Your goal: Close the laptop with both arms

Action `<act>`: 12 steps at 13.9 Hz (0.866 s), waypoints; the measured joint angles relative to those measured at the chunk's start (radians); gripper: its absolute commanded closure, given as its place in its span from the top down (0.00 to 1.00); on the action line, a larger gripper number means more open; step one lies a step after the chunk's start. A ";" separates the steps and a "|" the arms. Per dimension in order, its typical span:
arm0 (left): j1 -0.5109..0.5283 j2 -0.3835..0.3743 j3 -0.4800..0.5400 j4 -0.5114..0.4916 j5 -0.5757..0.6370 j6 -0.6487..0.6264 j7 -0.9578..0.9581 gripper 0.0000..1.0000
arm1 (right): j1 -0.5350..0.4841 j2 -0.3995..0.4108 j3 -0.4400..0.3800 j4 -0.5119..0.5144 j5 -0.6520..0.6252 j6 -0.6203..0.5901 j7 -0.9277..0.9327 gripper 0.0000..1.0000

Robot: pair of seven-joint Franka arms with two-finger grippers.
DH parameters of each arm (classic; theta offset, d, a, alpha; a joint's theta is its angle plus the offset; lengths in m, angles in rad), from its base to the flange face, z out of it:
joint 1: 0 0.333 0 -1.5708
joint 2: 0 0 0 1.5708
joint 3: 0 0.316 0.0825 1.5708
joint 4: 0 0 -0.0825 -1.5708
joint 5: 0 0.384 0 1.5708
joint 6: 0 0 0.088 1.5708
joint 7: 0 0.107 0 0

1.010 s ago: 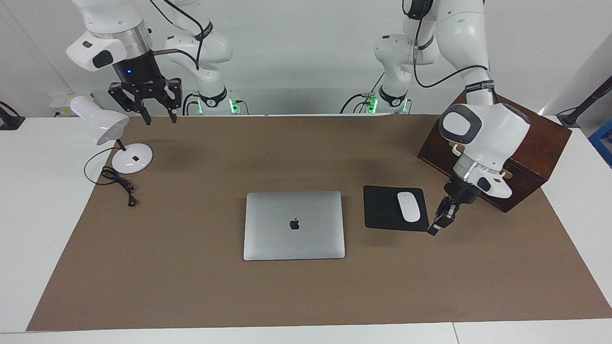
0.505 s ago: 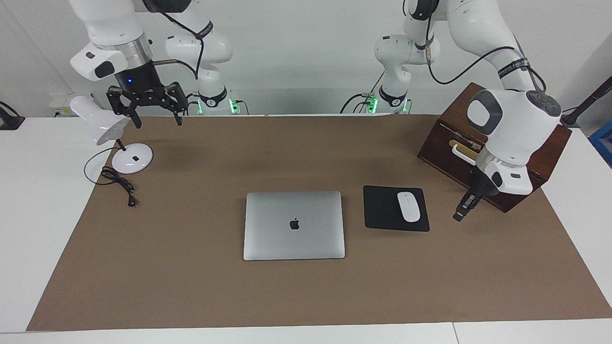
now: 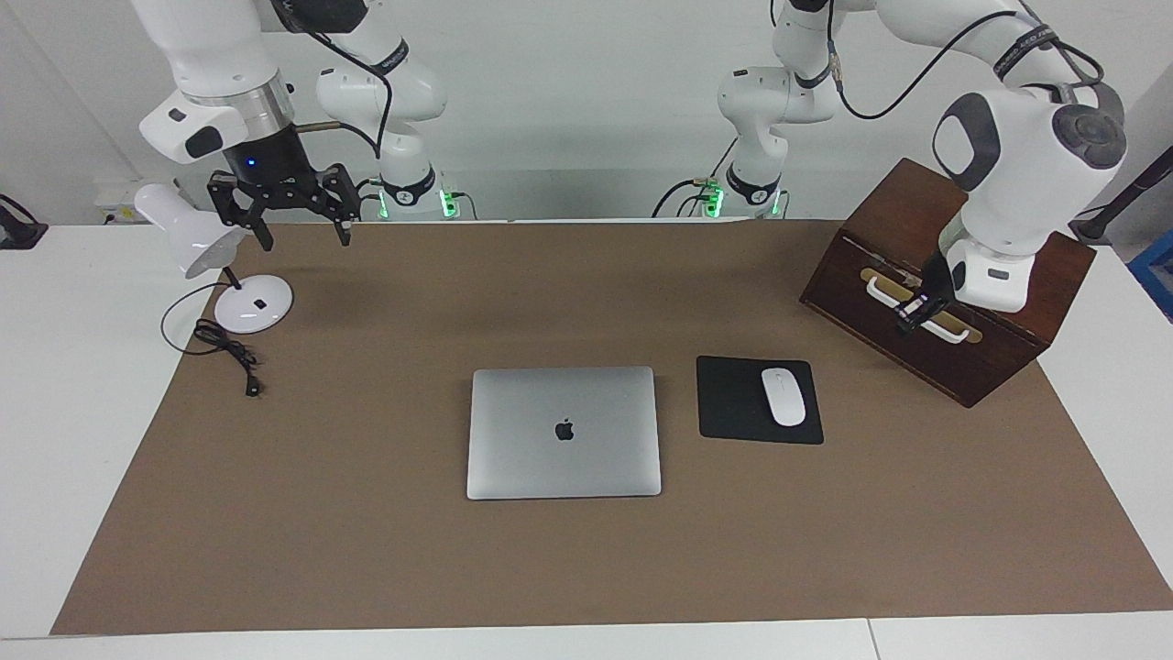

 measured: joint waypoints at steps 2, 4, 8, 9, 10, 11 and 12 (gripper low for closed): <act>0.029 -0.099 0.002 -0.066 0.000 -0.044 0.039 0.00 | 0.001 0.000 0.000 0.000 0.000 0.001 0.000 1.00; 0.036 -0.179 0.000 -0.136 0.000 -0.074 0.047 0.13 | 0.002 0.000 0.000 -0.001 0.000 0.001 0.000 1.00; 0.089 -0.202 -0.063 -0.176 0.001 -0.074 0.047 1.00 | 0.003 0.000 0.000 -0.005 0.000 0.000 0.000 1.00; 0.094 -0.201 -0.075 -0.179 0.001 -0.074 0.047 1.00 | 0.003 0.000 0.000 -0.006 0.000 0.000 0.000 1.00; 0.095 -0.200 -0.083 -0.180 0.001 -0.074 0.047 1.00 | 0.003 0.000 0.000 -0.006 0.000 0.000 0.000 1.00; 0.095 -0.199 -0.090 -0.181 0.001 -0.073 0.047 1.00 | 0.003 0.000 0.000 -0.006 0.000 0.000 0.000 1.00; 0.095 -0.199 -0.096 -0.180 0.000 -0.069 0.047 1.00 | 0.004 0.000 0.000 -0.006 0.000 0.000 -0.001 1.00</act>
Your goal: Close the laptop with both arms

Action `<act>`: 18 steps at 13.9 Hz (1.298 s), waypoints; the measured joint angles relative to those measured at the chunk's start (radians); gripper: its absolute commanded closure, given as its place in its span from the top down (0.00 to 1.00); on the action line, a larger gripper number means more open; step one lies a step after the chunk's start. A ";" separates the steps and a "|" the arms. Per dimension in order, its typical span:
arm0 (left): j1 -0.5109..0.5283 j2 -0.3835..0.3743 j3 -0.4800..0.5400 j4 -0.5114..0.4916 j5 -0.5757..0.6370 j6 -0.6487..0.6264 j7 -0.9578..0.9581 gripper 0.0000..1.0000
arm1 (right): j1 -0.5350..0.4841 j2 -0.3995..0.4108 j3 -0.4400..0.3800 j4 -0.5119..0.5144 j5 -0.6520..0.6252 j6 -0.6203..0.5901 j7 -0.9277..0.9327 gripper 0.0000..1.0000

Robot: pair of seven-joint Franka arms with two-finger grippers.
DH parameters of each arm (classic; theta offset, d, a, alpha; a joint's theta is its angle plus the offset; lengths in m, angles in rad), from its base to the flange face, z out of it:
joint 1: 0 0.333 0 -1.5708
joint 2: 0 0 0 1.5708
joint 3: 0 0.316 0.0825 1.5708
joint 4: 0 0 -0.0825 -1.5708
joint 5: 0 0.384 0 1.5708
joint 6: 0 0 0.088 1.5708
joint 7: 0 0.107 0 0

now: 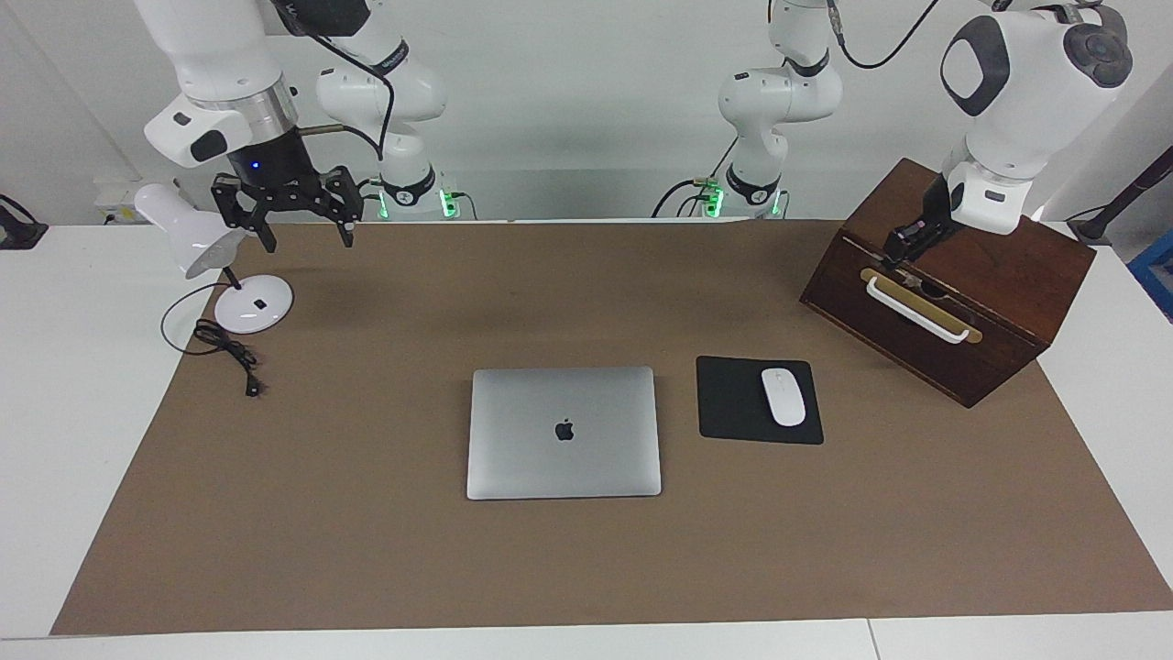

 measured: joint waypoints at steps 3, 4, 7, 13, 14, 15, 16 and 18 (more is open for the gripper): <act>0.000 -0.001 -0.012 0.000 0.000 -0.003 0.031 1.00 | 0.043 0.000 -0.027 0.000 0.000 -0.002 -0.001 1.00; 0.000 -0.002 -0.013 0.000 0.000 -0.015 0.085 1.00 | 0.053 0.000 -0.035 0.000 0.000 -0.002 -0.001 1.00; 0.002 -0.004 -0.013 0.000 -0.004 0.057 0.179 1.00 | 0.054 0.000 -0.043 0.000 0.000 -0.002 -0.001 1.00; 0.002 -0.002 -0.014 0.049 -0.004 0.088 0.198 1.00 | 0.053 0.000 -0.049 -0.002 0.000 -0.002 -0.001 1.00; 0.002 -0.002 -0.016 0.051 -0.004 0.088 0.199 1.00 | 0.053 0.000 -0.049 -0.006 0.000 -0.002 -0.001 1.00; 0.002 -0.002 -0.017 0.050 -0.004 0.088 0.199 1.00 | 0.051 0.000 -0.050 -0.012 0.000 -0.002 -0.001 1.00; 0.002 -0.002 -0.018 0.050 -0.004 0.086 0.200 1.00 | 0.049 0.000 -0.051 -0.018 0.000 -0.001 -0.001 1.00; 0.002 -0.002 -0.019 0.049 -0.004 0.084 0.202 1.00 | 0.049 0.000 -0.052 -0.024 0.000 0.000 -0.001 1.00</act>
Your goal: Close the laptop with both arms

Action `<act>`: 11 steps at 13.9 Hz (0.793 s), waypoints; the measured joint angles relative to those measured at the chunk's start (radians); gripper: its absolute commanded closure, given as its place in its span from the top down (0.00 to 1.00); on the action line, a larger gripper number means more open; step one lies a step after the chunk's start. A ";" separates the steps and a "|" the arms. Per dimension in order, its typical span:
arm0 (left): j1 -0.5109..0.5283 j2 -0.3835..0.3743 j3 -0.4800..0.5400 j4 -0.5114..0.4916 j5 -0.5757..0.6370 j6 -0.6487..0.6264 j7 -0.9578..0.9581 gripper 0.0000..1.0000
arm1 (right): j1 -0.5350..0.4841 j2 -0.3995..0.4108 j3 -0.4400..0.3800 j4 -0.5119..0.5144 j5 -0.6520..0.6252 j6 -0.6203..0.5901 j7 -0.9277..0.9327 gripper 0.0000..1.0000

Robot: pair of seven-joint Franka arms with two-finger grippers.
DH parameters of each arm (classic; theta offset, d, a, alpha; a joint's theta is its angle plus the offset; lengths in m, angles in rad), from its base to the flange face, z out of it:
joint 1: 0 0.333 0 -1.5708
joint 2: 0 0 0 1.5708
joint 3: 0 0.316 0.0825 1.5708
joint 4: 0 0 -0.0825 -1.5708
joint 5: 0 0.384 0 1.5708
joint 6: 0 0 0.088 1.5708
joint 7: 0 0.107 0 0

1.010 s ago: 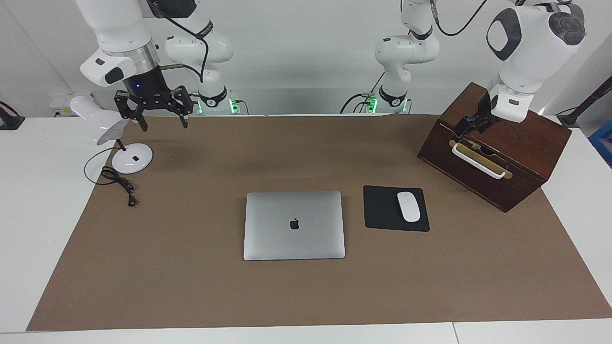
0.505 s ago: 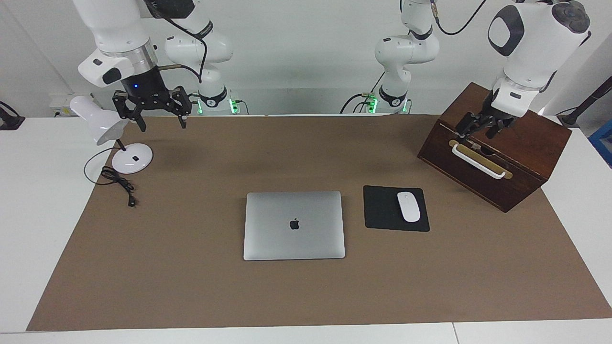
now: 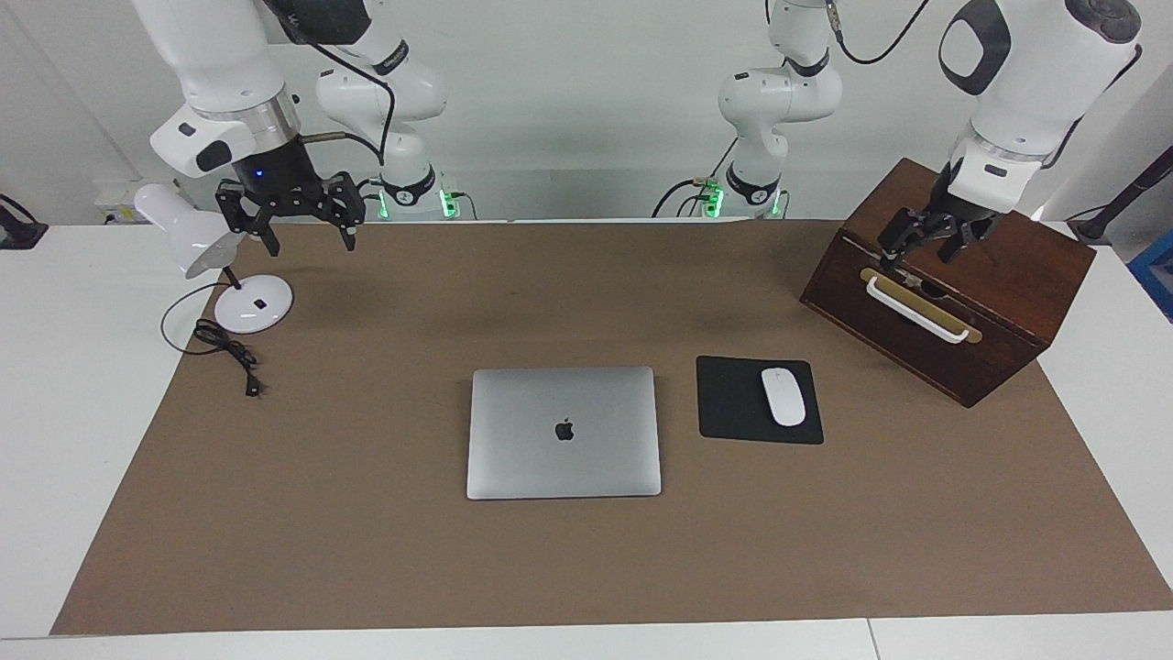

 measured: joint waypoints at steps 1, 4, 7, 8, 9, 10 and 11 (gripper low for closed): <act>0.000 0.000 0.000 -0.002 0.000 0.000 0.001 1.00 | -0.001 0.000 0.000 0.000 0.000 0.000 0.000 1.00; 0.000 0.000 0.000 -0.005 0.000 0.000 0.007 1.00 | -0.011 0.000 0.000 0.000 0.000 0.000 0.000 1.00; 0.000 0.000 0.000 -0.009 0.000 0.000 0.009 1.00 | -0.013 0.001 0.000 0.000 0.000 0.000 0.000 1.00; 0.000 0.000 0.000 -0.010 0.000 0.000 0.009 1.00 | -0.013 0.001 0.001 0.000 0.000 0.000 0.000 1.00; 0.000 0.000 0.000 -0.011 0.000 0.000 0.009 1.00 | -0.013 0.001 0.001 0.000 0.000 0.000 0.000 1.00; 0.000 0.000 0.000 -0.011 0.000 0.000 0.009 1.00 | -0.013 0.001 0.001 0.000 0.000 0.000 0.000 1.00; 0.000 0.000 0.000 -0.011 0.000 0.000 0.009 1.00 | -0.013 0.001 0.001 0.000 0.000 0.000 0.000 1.00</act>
